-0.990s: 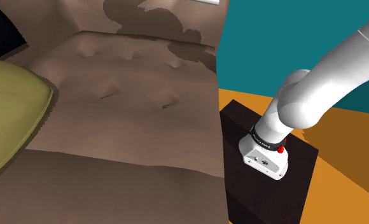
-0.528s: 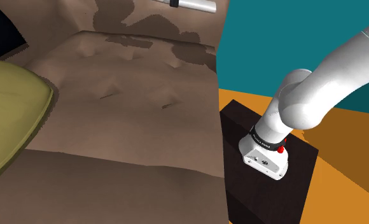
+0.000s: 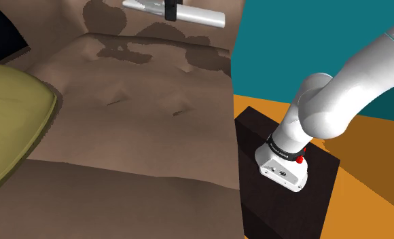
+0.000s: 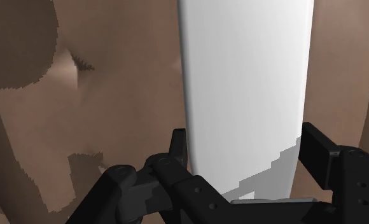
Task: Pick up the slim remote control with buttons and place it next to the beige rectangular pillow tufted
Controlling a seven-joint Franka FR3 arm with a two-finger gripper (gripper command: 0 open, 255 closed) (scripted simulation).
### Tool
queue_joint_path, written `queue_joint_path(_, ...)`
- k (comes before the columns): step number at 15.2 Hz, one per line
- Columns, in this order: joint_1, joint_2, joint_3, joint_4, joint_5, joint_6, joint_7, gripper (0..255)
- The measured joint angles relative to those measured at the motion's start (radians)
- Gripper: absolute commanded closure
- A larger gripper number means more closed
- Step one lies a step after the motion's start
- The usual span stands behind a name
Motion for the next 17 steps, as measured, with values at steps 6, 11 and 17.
queue_joint_path(6,0.048,0.062,0.118,0.074,0.013,-0.008,0.169,255)
queue_joint_path(11,0.087,0.139,0.213,0.156,0.000,-0.012,0.306,255)
queue_joint_path(17,0.111,0.173,0.262,0.139,-0.009,0.037,0.379,255)
